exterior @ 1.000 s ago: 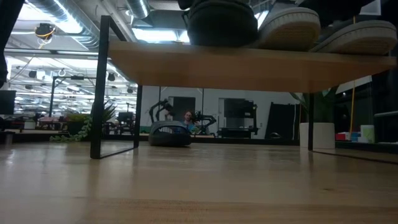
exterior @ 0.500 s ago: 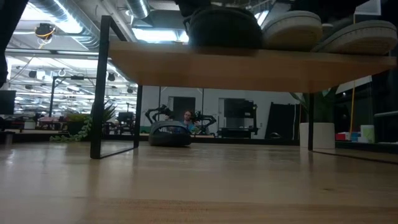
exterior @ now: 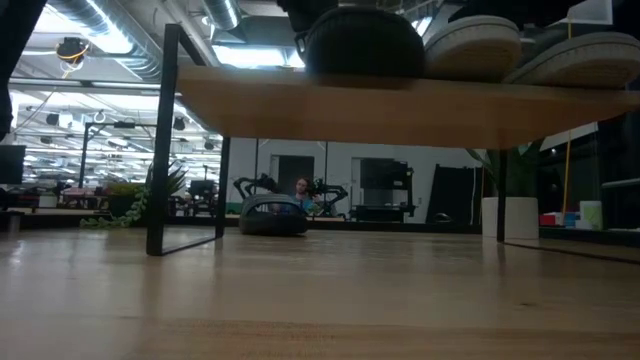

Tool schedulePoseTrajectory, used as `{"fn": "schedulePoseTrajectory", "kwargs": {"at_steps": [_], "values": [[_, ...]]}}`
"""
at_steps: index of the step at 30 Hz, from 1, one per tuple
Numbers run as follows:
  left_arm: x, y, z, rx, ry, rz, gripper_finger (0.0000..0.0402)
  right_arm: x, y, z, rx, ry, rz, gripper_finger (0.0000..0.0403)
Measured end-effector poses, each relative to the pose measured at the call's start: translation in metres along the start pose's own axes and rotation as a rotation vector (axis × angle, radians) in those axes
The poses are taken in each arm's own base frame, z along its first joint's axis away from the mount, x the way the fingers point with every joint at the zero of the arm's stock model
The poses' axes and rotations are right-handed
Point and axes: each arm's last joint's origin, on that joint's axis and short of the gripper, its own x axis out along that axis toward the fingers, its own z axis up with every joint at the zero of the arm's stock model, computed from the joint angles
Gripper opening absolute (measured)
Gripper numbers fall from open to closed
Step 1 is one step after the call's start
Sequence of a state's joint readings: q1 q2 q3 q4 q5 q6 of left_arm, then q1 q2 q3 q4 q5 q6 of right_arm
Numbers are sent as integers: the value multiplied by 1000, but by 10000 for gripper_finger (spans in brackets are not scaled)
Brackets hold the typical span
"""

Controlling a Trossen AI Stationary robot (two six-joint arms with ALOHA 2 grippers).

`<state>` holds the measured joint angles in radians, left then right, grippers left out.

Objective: Pick and place slides into the shelf
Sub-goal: Put the left black slide on the shelf

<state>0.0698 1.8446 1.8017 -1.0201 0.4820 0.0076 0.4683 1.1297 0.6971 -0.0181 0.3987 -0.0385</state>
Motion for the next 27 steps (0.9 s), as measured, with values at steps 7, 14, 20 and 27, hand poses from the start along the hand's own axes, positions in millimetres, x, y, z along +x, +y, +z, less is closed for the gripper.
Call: {"fn": "schedulePoseTrajectory", "kwargs": {"at_steps": [7,14,20,27], "values": [[-2,6,0,-5,-7,63,28,0,0,0,2,0,0,28],[-1,7,0,-3,-6,135,40,0,0,0,6,1,-1,28],[-2,9,0,-3,-5,187,56,0,0,0,9,1,-1,28],[-2,10,0,-4,-5,225,95,0,0,0,10,1,-1,28]]}}
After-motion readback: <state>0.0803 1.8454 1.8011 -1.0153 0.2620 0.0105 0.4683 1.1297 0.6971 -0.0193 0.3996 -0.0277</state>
